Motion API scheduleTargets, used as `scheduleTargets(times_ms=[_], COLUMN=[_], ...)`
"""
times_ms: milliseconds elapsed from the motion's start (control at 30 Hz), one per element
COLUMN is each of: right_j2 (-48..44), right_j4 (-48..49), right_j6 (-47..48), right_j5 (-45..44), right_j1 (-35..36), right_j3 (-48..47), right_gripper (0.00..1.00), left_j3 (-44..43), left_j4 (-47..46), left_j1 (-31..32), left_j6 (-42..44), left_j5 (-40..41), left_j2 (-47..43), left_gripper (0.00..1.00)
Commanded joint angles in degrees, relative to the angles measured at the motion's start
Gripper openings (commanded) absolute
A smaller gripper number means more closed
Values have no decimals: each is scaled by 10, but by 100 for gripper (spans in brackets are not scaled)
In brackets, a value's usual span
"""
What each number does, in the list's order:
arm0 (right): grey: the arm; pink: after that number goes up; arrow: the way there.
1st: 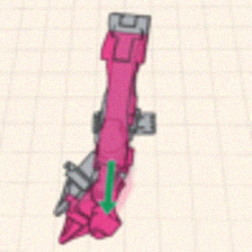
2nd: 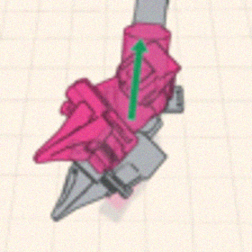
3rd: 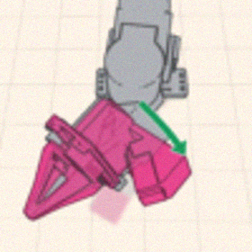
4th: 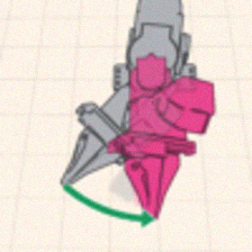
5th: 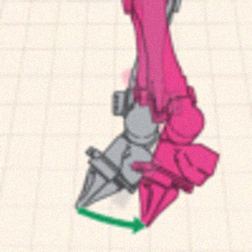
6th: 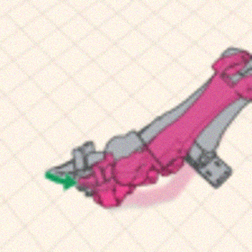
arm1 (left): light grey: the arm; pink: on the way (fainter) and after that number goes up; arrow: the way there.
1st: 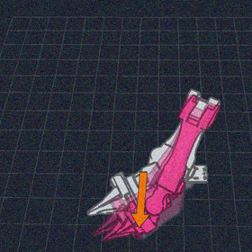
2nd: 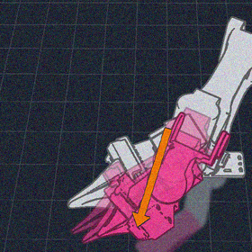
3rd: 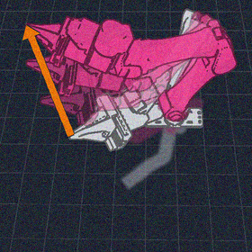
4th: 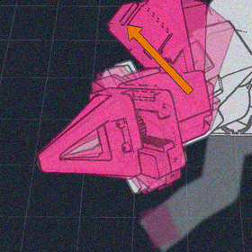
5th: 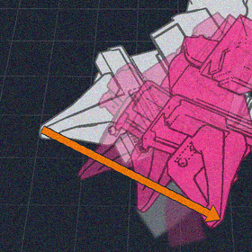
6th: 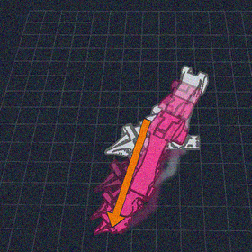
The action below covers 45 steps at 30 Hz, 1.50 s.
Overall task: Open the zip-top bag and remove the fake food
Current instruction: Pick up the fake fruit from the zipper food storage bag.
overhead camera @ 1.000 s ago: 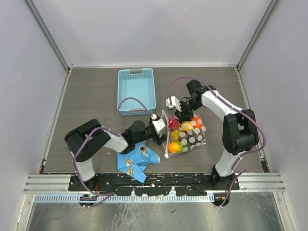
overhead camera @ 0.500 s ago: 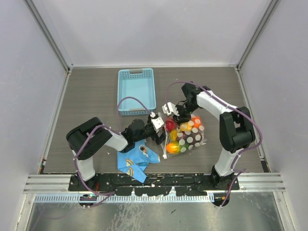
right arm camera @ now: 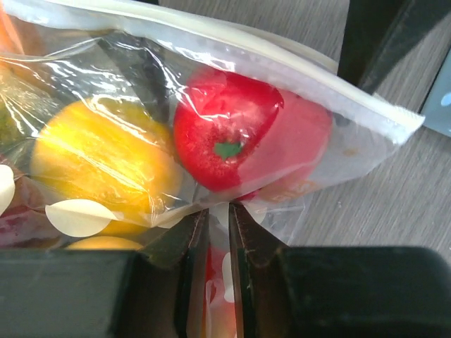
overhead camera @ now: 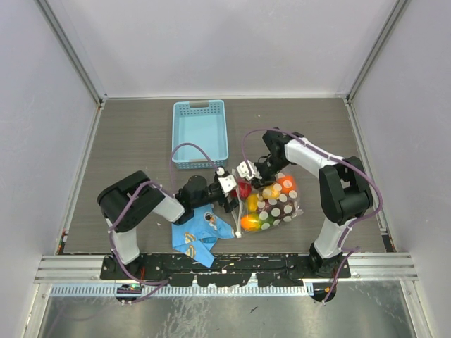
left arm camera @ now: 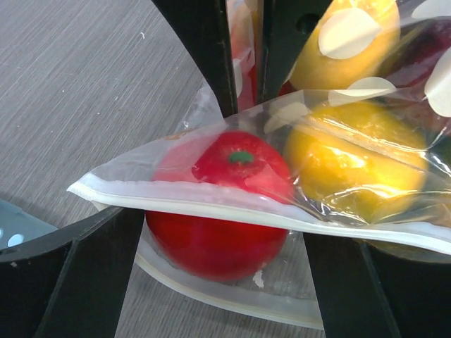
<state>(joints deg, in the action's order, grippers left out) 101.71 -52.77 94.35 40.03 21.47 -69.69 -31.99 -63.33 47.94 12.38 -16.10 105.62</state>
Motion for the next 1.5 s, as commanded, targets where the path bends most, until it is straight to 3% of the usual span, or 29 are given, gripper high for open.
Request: scheduleTargets(times_ms=[0,100,233,433,667,733,867,1033,1267,1467], right_j2=[-31,-32,-33,-31,-26,-25,-25,-32,-40,-57], right_j4=[0,1,1,-3,-10,-10,-10,-10,-20,-22], right_j6=[21,21,21,17,18,15,5,3,6,-2], right_j5=[38,44,48,58,62,56,45,46,61,89], right_j1=[8,9,8,9,9,9,2,-23,-43,-57], right_j3=[8,9,10,8,7,6,4,7,11,8], right_gripper=[24,24,23,23,23,23,22,20,14,16], left_j3=[-12,-16,-24,-39,-57,-58,-45,-13,6,9], left_j4=[-54,-54,-40,-32,-40,-39,-36,-28,16,97], left_j1=[-10,-15,-16,-16,-13,-14,-13,-13,-14,-13], left_j6=[-1,-16,-33,-66,-94,-97,-105,-112,-141,-159], left_j5=[-24,-25,-26,-27,-23,-19,-15,-12,-11,-16], left_j2=[11,16,15,24,44,46,33,-9,-62,-106], left_gripper=[89,81,77,90,91,84,59,42,38,32])
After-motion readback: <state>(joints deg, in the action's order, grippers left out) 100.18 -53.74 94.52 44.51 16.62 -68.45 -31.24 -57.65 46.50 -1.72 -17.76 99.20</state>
